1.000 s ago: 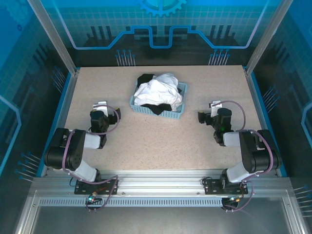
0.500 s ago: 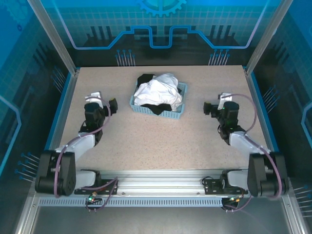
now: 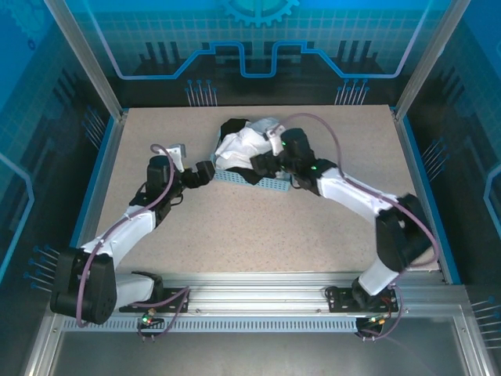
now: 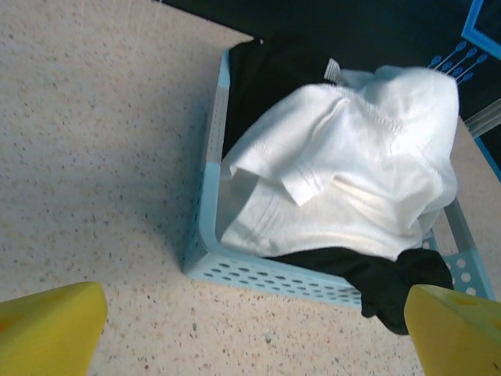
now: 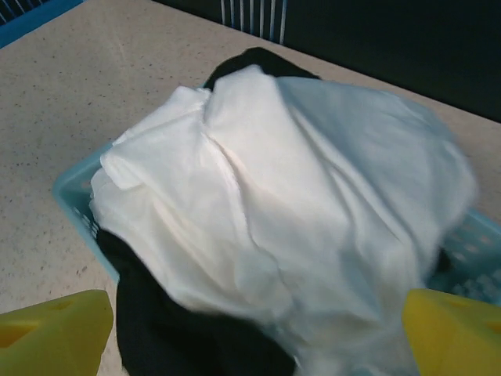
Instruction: Fold the inside-out t-shirt
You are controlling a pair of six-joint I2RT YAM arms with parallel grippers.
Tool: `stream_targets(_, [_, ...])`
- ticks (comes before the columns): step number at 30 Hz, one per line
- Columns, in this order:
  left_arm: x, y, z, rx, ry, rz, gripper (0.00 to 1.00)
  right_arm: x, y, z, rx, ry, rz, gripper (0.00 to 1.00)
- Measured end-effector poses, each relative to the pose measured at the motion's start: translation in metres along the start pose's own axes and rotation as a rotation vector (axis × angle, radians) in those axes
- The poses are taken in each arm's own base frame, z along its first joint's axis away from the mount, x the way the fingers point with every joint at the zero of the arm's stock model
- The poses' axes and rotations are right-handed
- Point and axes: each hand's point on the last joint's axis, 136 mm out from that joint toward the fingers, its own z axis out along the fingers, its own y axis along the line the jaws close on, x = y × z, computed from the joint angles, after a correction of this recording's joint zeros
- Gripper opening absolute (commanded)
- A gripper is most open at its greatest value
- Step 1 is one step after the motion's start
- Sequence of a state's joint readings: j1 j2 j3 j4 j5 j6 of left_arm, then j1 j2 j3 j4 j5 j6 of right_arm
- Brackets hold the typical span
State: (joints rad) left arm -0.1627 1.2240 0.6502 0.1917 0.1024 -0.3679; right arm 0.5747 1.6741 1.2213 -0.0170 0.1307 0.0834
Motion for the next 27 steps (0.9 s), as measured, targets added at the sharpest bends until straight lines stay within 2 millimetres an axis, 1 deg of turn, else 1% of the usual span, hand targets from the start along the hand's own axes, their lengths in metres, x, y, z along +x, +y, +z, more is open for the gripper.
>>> stream_targets(2, [0.005,0.000,0.000,-0.004,0.021,-0.001,0.99,0.000,0.002,0.026,0.002,0.038,-0.001,0.88])
stream_targets(3, [0.008,0.000,0.000,-0.006,0.031,-0.001,0.99,0.001,0.001,0.040,0.011,0.056,0.002,0.83])
stream_targets(4, [0.010,0.000,0.000,-0.009,0.041,-0.002,0.99,0.004,0.000,0.052,0.019,0.073,0.005,0.75])
stream_targets(6, [0.015,0.001,-0.001,-0.015,0.057,-0.004,0.99,0.010,-0.001,0.072,0.027,0.104,0.004,0.50])
stream_targets(7, [0.016,0.002,-0.001,-0.018,0.062,-0.005,0.99,0.014,-0.002,0.081,0.028,0.125,0.008,0.36])
stream_targets(8, [0.017,0.002,-0.002,-0.020,0.067,-0.006,0.99,0.017,-0.002,0.089,0.028,0.140,0.010,0.20])
stream_targets(9, [0.018,0.002,-0.002,-0.023,0.072,-0.006,0.99,0.016,-0.002,0.093,0.023,0.146,0.014,0.06])
stream_targets(10, [0.019,0.002,-0.003,-0.024,0.074,-0.006,0.99,0.014,-0.002,0.094,0.019,0.147,0.019,0.00])
stream_targets(11, [0.020,0.003,-0.004,-0.027,0.078,-0.006,0.99,0.010,-0.002,0.093,0.010,0.148,0.022,0.00])
stream_targets(14, [0.021,0.002,-0.008,-0.030,0.084,-0.007,0.99,-0.017,-0.007,0.079,-0.006,0.108,0.038,0.00])
stream_targets(16, [0.019,0.001,-0.012,-0.032,0.080,-0.006,0.99,-0.041,-0.011,0.055,-0.013,0.068,0.045,0.00])
stream_targets(17, [0.017,0.000,-0.016,-0.031,0.073,-0.006,0.99,-0.058,-0.013,0.037,-0.020,0.033,0.045,0.00])
stream_targets(19, [0.011,-0.005,-0.024,-0.021,0.051,-0.004,0.99,-0.098,-0.014,-0.011,-0.027,-0.064,0.046,0.00])
stream_targets(21, [0.001,-0.011,-0.034,-0.006,0.012,-0.014,0.99,-0.145,-0.012,-0.076,-0.051,-0.209,0.042,0.00])
stream_targets(22, [-0.003,-0.013,-0.038,0.000,-0.006,-0.018,0.99,-0.167,-0.008,-0.111,-0.068,-0.287,0.039,0.00])
stream_targets(23, [-0.009,-0.017,-0.045,0.010,-0.029,-0.026,0.99,-0.188,-0.003,-0.152,-0.088,-0.375,0.031,0.00])
stream_targets(24, [-0.014,-0.020,-0.051,0.018,-0.052,-0.035,0.99,-0.205,0.003,-0.189,-0.109,-0.456,0.022,0.00])
stream_targets(26, [-0.023,-0.025,-0.061,0.032,-0.091,-0.050,0.99,-0.235,0.018,-0.259,-0.164,-0.610,0.000,0.00])
stream_targets(27, [-0.027,-0.027,-0.067,0.038,-0.108,-0.057,0.99,-0.245,0.028,-0.287,-0.196,-0.672,-0.013,0.00])
